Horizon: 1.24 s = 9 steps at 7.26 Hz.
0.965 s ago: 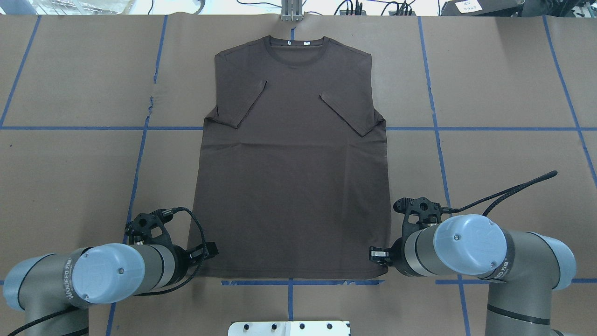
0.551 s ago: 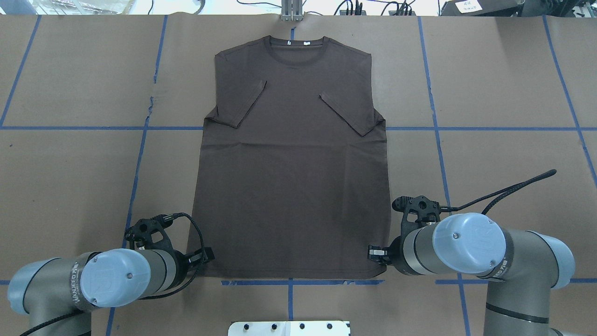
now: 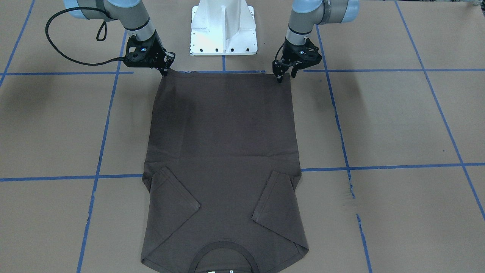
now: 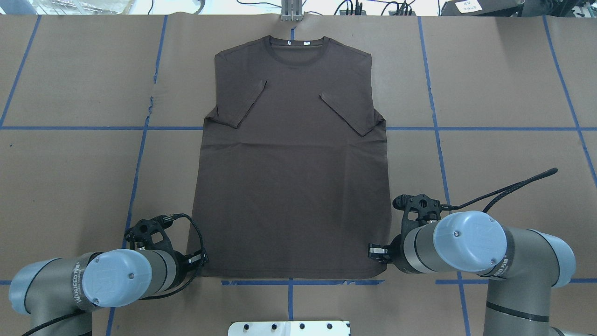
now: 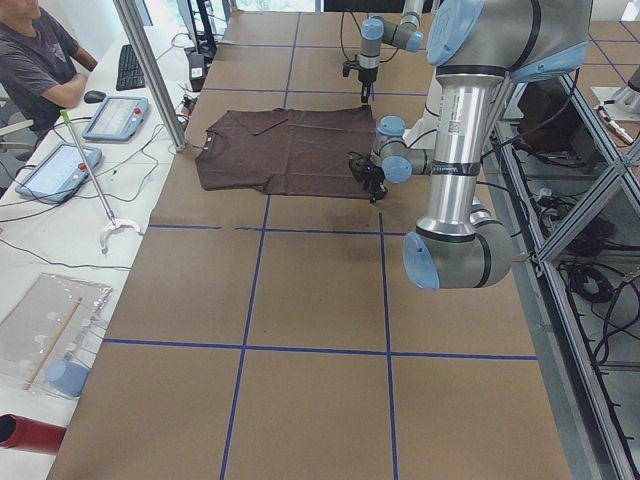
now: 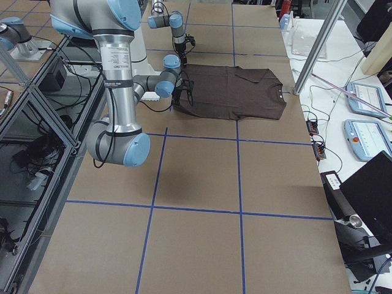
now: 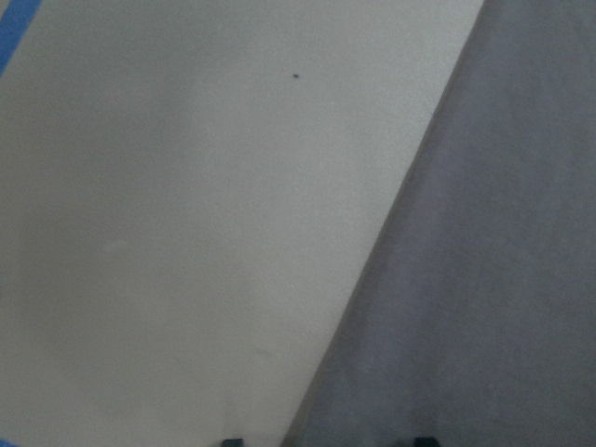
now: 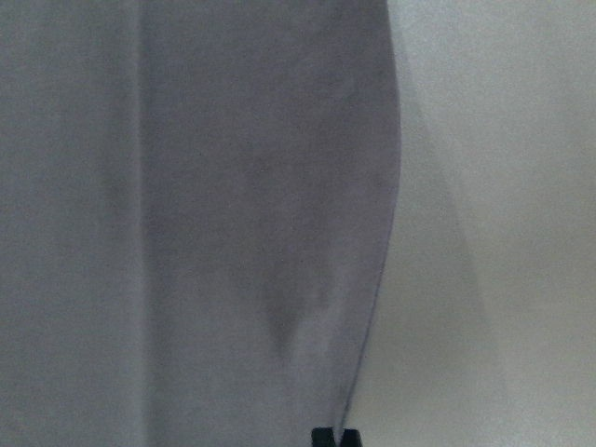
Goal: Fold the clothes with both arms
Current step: 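Grasp both hem corners with the left and right grippers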
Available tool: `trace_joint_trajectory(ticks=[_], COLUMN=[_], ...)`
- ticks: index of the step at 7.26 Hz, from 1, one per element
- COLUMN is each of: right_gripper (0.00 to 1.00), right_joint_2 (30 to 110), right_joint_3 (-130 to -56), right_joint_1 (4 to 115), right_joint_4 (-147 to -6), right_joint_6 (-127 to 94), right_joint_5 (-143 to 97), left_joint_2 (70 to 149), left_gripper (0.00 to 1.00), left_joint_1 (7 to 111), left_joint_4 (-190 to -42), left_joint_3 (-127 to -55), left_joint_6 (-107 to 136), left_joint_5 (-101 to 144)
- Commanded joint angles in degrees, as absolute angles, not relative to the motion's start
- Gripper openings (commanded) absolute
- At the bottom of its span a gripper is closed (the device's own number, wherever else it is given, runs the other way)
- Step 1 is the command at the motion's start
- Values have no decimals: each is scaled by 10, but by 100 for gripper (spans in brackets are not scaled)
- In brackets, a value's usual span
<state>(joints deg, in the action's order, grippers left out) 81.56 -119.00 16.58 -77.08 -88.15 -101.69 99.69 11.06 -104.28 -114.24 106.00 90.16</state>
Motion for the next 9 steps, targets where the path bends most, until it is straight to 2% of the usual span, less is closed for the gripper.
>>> trace_joint_trajectory(ticks=[1,2,3,4,5,9], right_gripper=[0,0,0,0,0,0], right_joint_2=[816,816,817,817,816,825], right_joint_3=[-1190,-1189,-1188,-1188,-1188,-1222], right_joint_1=[166,166,166,166,167,182], right_joint_4=[-771,-772,-771,-771,-771,-770], right_joint_6=[-882,-882,-882,-882,-882,-882], right_joint_5=[-1017,-1017,-1017,-1017,-1020,-1088], left_joint_2=[1004,1009,1009,1009,1011,986], left_gripper=[34,24,8,0,0,0], left_joint_1=[110,110,110,110,111,115], left_joint_4=[-1023,-1014,-1013,-1013,-1013,-1006], left_joint_3=[-1149,-1150,-1150,-1150,-1151,-1249], left_joint_6=[1060,1060,1060,1059,1059,1037], left_joint_5=[902,902,903,903,904,909])
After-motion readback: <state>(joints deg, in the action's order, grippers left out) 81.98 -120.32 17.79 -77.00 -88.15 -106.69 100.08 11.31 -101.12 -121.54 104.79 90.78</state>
